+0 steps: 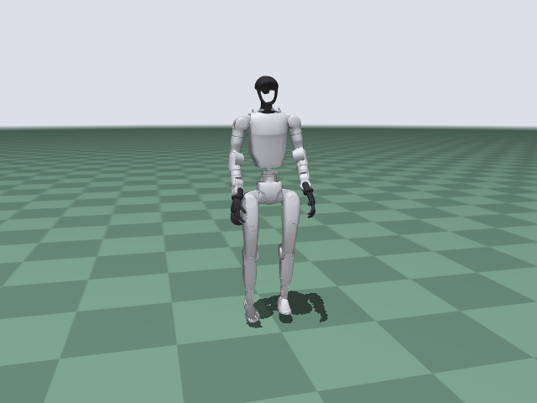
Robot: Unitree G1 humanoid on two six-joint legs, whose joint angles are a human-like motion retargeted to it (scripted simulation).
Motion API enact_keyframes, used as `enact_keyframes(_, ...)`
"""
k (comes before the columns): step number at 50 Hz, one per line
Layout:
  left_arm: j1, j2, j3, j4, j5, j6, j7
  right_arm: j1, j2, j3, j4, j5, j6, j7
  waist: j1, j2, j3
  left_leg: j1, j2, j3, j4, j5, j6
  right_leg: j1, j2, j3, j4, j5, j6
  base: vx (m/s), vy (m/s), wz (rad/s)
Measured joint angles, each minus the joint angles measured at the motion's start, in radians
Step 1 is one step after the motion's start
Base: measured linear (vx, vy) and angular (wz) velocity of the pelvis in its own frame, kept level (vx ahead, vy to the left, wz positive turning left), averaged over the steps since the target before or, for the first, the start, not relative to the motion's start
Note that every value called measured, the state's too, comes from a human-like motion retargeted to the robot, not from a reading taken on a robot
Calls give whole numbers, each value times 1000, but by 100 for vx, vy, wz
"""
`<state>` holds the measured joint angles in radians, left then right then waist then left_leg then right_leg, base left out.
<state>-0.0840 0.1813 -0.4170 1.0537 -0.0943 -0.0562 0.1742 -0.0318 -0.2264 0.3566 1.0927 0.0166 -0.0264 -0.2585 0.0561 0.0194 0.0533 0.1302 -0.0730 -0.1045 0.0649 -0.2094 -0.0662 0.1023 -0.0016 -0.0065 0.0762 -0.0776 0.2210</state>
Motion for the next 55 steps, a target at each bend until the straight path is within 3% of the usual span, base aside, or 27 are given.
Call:
enact_keyframes(25,273,34,160,54,-13,21,-12,80,-30,-45,-15,-30,1,10,31,9,17,10,4,10,2,-20,-1,11,4,6,-7,-10,4,2,0,2)
enact_keyframes(28,286,38,205,30,-23,17,-26,106,-41,-73,-58,-40,-3,44,43,4,17,10,1,14,2,-24,3,-12,-1,-1,39,-28,27,2,0,0)
enact_keyframes(32,337,83,258,-99,125,-3,-72,183,-96,-125,-206,-123,-24,85,44,5,13,8,-2,3,3,-27,-2,-5,-4,-12,28,-26,36,6,1,14)
enact_keyframes(37,445,205,318,-406,400,-86,-59,331,-252,-210,-544,-373,-88,74,38,9,21,13,-4,-11,5,-33,-13,27,-5,-18,-18,-15,40,6,1,14)
enact_keyframes(41,505,272,362,-597,364,-121,0,420,-360,-288,-744,-403,-117,26,24,16,18,10,-4,-13,13,-39,-15,28,-5,-20,-14,-21,40,3,0,1)
enact_keyframes(45,488,327,362,-677,311,-121,34,421,-390,-339,-792,-350,-106,-20,19,18,29,11,-5,-10,9,-38,-16,22,-6,-14,-7,-27,36,0,0,0)
enact_keyframes(47,458,339,339,-653,274,-107,42,399,-390,-332,-758,-324,-94,-32,21,10,0,-20,-7,-6,12,-35,-5,-17,-8,-8,9,-31,33,0,0,0)
enact_keyframes(50,367,332,298,-566,214,-90,32,341,-388,-311,-699,-283,-75,-35,11,16,39,-9,-3,-7,6,-34,-12,-3,-3,-9,-1,-26,30,0,0,0)
enact_keyframes(55,182,308,189,-362,287,-47,26,287,-343,-246,-591,-177,-72,-8,-11,2,72,-39,-4,-17,0,-26,-6,-36,-4,-16,3,-28,26,-4,0,9)
